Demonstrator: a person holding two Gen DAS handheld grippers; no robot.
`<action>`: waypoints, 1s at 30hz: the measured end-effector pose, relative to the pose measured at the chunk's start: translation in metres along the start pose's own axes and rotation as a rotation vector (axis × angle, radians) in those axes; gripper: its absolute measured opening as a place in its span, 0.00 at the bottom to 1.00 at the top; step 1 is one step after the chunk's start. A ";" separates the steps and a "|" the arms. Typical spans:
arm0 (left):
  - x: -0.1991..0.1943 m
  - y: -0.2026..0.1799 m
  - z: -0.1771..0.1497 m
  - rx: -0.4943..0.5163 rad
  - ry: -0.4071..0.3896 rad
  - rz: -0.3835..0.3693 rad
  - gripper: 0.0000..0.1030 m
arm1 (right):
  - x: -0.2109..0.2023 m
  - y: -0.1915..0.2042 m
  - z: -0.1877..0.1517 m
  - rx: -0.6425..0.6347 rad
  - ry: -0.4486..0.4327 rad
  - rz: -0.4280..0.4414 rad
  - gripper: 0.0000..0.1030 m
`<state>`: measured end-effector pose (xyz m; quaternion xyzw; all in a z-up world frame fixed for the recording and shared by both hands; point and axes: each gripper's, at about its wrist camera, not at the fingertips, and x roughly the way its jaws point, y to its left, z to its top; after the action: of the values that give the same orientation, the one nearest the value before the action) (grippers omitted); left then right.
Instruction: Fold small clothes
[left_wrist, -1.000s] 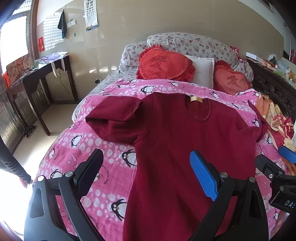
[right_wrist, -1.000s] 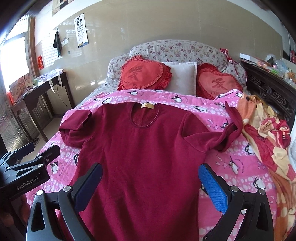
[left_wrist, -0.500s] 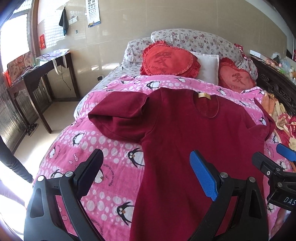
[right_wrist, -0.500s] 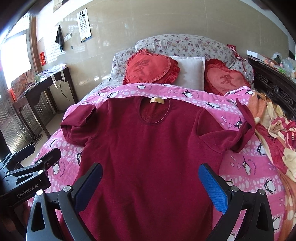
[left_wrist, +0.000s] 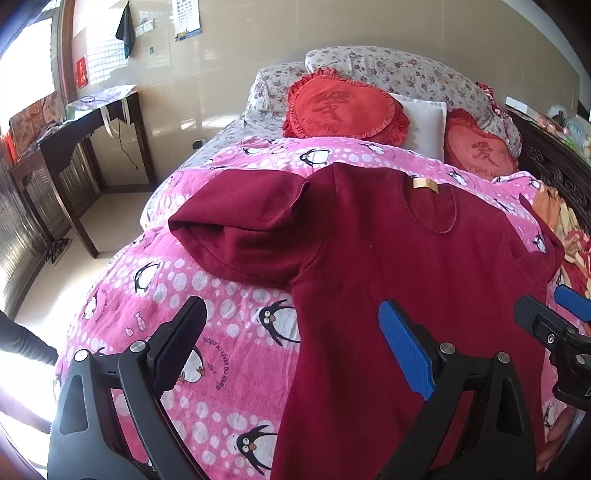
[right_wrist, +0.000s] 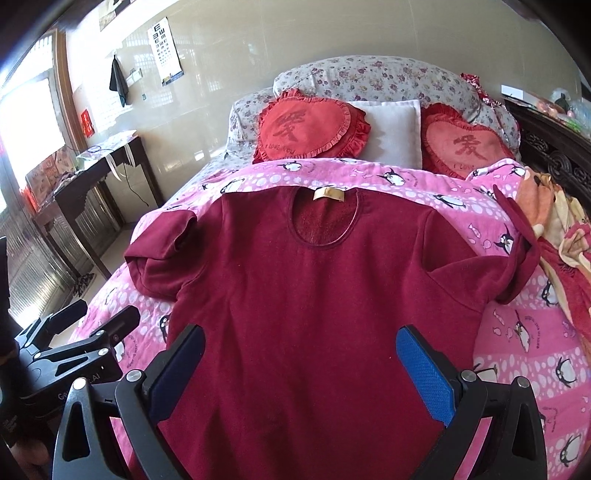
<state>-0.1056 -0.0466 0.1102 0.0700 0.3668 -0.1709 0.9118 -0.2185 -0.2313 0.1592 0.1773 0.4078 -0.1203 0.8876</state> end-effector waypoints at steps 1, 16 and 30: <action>0.001 0.002 0.000 -0.003 0.002 -0.002 0.92 | 0.001 0.001 0.001 -0.005 -0.004 -0.011 1.00; 0.015 0.022 0.005 -0.023 0.025 -0.008 0.92 | 0.019 0.026 0.008 -0.092 0.042 -0.031 1.00; 0.051 0.073 0.013 -0.118 0.058 0.054 0.92 | 0.067 0.052 0.035 -0.075 0.094 0.120 0.84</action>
<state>-0.0362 0.0043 0.0845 0.0307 0.4003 -0.1221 0.9077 -0.1336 -0.2030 0.1402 0.1736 0.4418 -0.0432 0.8791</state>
